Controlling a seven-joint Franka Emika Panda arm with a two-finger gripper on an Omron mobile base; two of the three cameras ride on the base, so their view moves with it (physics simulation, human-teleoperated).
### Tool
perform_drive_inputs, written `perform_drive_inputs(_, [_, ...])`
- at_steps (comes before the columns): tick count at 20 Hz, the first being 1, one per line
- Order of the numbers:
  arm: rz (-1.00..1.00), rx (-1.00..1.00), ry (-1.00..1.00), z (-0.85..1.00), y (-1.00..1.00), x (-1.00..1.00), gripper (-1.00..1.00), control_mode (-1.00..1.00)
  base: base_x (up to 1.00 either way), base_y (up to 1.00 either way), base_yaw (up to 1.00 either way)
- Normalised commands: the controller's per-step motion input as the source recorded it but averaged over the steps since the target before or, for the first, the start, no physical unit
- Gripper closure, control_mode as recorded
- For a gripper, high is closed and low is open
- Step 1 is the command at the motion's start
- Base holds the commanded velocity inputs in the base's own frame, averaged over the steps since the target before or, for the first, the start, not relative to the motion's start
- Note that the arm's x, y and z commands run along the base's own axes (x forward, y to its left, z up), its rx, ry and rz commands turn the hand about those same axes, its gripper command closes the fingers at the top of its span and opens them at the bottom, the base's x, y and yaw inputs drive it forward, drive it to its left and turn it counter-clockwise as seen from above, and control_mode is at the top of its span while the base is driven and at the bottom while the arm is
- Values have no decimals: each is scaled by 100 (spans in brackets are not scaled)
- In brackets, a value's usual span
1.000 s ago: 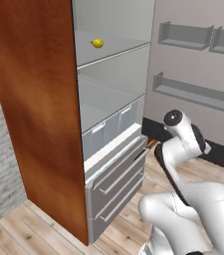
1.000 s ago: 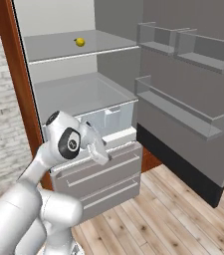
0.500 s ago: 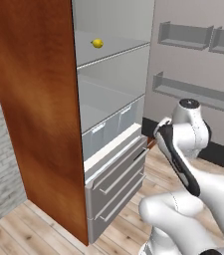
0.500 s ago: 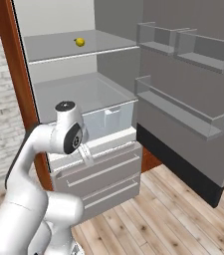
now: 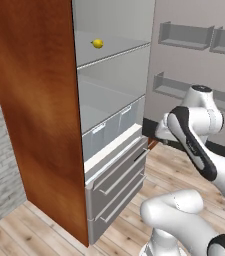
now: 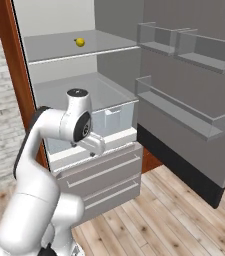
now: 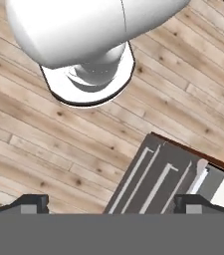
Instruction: Retrieve a lemon from the fridge and place it on the cutting board with the fish.
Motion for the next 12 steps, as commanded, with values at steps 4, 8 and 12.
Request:
perform_drive_inputs(4, [64, -10, 0, 25, 3, -42, -100, -100, 0, 0, 0])
perform_drive_inputs(8, [63, -18, 0, 23, 0, -39, -100, -100, 0, 0, 0])
perform_drive_inputs(12, [17, -6, -5, 1, 1, -59, -100, -100, 0, 0, 0])
